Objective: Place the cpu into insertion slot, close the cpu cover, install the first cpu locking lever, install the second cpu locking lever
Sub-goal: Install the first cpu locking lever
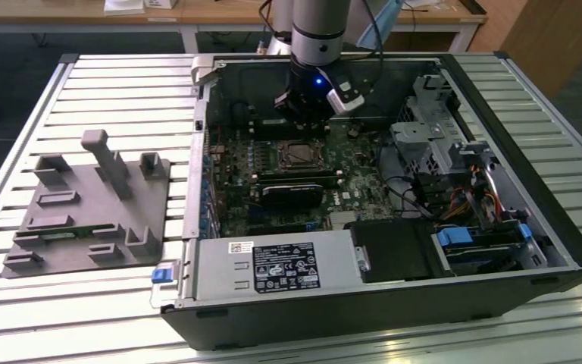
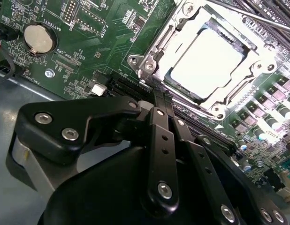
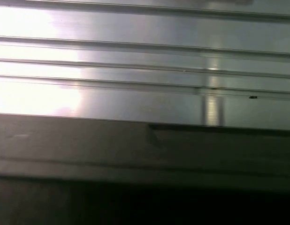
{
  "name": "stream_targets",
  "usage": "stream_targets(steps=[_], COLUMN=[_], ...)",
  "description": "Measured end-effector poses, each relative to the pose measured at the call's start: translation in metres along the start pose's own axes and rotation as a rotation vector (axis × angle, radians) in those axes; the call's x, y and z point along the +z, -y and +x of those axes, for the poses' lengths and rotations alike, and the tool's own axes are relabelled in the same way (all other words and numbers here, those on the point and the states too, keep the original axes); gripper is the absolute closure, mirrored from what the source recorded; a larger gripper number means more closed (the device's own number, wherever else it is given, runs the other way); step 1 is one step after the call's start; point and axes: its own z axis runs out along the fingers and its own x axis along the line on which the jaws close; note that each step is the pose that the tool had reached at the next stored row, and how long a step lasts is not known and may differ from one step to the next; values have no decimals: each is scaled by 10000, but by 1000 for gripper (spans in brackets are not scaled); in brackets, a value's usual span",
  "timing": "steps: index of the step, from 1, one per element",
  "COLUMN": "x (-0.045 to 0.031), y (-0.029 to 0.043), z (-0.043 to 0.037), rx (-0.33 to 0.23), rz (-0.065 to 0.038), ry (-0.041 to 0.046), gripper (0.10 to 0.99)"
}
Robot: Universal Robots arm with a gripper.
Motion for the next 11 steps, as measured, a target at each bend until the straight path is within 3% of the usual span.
stream_targets(steps=[9,11], x=[-39,-37], y=[-7,-6], z=[-2,-1], rx=[1,2], rz=[1,101], ry=[6,0], gripper=[973,973])
